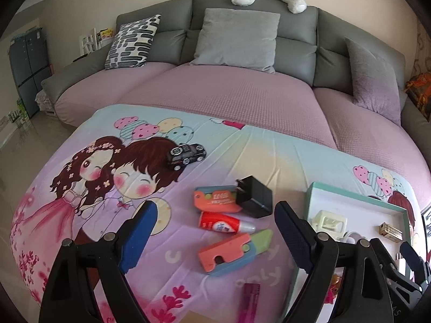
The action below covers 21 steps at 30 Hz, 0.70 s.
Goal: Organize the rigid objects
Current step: 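Withdraw both open tools from the tray back toward the pile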
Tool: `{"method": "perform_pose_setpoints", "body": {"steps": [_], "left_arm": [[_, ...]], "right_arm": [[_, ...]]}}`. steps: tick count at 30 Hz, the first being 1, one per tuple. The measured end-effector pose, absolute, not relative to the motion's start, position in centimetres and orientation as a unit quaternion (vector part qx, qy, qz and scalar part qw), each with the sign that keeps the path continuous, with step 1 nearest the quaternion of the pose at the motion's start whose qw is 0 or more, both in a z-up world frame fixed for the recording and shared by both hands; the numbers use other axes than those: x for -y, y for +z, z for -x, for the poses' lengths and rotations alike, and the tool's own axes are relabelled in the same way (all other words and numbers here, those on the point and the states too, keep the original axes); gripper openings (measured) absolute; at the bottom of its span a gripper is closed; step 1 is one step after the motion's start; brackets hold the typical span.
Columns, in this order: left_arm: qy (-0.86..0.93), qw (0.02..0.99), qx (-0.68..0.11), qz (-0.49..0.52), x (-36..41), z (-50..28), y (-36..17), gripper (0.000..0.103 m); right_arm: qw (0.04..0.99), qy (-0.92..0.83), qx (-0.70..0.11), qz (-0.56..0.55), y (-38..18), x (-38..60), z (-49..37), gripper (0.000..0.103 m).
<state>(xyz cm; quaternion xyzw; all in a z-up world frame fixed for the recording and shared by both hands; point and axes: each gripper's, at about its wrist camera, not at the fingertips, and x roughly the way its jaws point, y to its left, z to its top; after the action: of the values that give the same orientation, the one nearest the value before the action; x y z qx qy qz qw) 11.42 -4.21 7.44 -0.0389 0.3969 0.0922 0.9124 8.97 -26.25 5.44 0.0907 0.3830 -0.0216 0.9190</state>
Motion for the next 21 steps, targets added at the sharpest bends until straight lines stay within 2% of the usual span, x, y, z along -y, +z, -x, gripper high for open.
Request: {"method": "perform_pose_setpoints", "body": {"steps": [10,21], "left_arm": [[0.141,0.896,-0.414,0.074,-1.6,-9.6,6.1,0.089],[0.167,0.88,-0.43,0.11,-6.7,-8.4,4.5,0.089]], "right_arm": [[0.91,0.075,-0.401,-0.072,5.0,19.5,-9.1,0.103],[0.904,0.092,-0.417,-0.035,4.1,16.3,-9.2,0.103]]}}
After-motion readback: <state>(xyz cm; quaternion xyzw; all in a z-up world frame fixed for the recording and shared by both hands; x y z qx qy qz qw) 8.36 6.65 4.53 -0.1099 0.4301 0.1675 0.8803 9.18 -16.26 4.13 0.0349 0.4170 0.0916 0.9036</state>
